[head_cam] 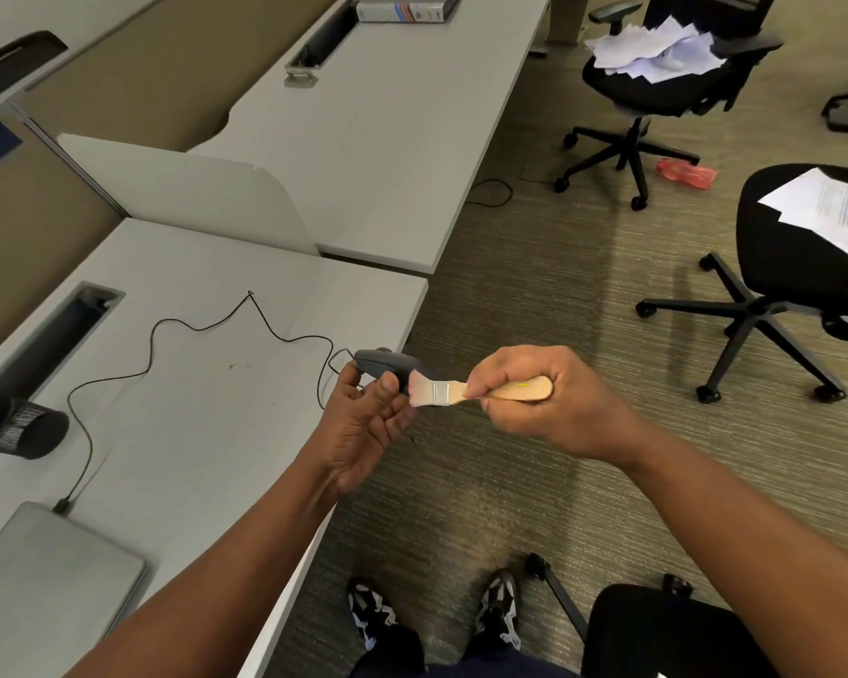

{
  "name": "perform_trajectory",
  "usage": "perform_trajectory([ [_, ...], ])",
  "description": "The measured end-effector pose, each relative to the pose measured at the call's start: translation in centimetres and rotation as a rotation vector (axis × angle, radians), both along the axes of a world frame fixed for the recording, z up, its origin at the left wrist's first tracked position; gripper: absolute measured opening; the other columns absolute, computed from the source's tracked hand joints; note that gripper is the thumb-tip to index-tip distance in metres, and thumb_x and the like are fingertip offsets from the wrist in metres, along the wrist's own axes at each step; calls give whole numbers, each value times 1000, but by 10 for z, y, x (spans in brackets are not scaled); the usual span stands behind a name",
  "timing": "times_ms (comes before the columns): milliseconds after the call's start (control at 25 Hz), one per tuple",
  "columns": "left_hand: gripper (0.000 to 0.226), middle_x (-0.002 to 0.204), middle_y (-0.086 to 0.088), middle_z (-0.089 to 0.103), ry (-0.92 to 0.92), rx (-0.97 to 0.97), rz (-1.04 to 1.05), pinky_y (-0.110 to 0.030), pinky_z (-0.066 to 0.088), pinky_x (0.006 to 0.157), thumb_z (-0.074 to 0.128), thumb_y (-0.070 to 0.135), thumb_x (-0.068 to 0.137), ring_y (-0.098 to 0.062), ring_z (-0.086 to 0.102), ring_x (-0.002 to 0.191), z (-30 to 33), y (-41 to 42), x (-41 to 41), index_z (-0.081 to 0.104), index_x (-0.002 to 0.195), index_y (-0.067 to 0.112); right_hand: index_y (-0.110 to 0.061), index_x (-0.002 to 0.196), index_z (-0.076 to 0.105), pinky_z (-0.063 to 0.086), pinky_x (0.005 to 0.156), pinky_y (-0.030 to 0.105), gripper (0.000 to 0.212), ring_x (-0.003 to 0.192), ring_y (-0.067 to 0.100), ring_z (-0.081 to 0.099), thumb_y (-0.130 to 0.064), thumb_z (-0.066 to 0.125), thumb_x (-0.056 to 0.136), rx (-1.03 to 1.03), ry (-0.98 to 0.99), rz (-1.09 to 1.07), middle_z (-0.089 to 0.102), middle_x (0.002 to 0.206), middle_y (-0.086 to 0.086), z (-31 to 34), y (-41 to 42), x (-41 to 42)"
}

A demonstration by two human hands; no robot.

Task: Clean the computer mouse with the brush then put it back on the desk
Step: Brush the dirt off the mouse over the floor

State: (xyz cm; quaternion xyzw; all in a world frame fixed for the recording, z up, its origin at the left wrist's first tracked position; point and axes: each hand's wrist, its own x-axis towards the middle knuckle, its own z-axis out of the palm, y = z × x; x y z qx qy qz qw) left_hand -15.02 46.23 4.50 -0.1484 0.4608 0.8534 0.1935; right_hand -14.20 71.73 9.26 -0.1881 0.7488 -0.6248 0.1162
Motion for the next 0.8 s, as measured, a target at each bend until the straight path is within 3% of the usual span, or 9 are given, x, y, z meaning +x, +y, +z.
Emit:
perform_trajectory([
  [160,111,117,-14,76,-13,29,-16,-30,65,71,107,30,44,-32,75,107,2,1,1,51,139,16,-16,90,81,44,54,35,25,63,24,60,6,70,83,-26,-46,4,76,96,6,-3,8,0],
  [240,109,117,-14,76,-22,72,-17,-31,66,75,107,27,46,-31,75,107,4,1,1,51,138,15,-16,88,81,47,58,42,25,70,38,63,5,69,81,-42,-51,-7,75,96,7,-3,11,0],
  [360,100,118,-18,75,-27,151,-29,-32,66,78,107,24,48,-30,76,105,8,1,2,54,132,12,-17,85,81,53,65,54,23,81,44,66,2,69,79,-47,-50,-20,74,96,8,-4,16,2],
  [480,98,128,-21,70,-24,222,-75,-35,66,81,104,20,56,-32,74,112,11,1,3,53,139,12,-10,86,79,54,75,66,16,87,53,63,1,70,80,-86,-80,-57,72,97,14,-8,21,1],
  [600,98,137,-20,66,-3,254,-167,-38,65,89,101,18,63,-33,70,118,12,0,4,49,147,12,-3,89,78,62,77,56,14,83,45,66,5,68,87,-168,-142,-101,71,97,16,-5,22,1],
  [720,81,136,-21,66,6,253,-254,-40,65,87,99,13,65,-35,71,117,13,2,7,62,137,12,-10,98,78,63,74,38,24,82,27,70,9,64,93,-190,-231,-171,72,96,9,-1,17,0],
  [800,78,133,-21,68,0,249,-282,-42,66,83,99,10,64,-36,72,115,12,2,8,64,133,12,-13,105,75,64,73,37,25,88,25,70,6,66,94,-232,-271,-238,71,102,17,0,14,-4],
])
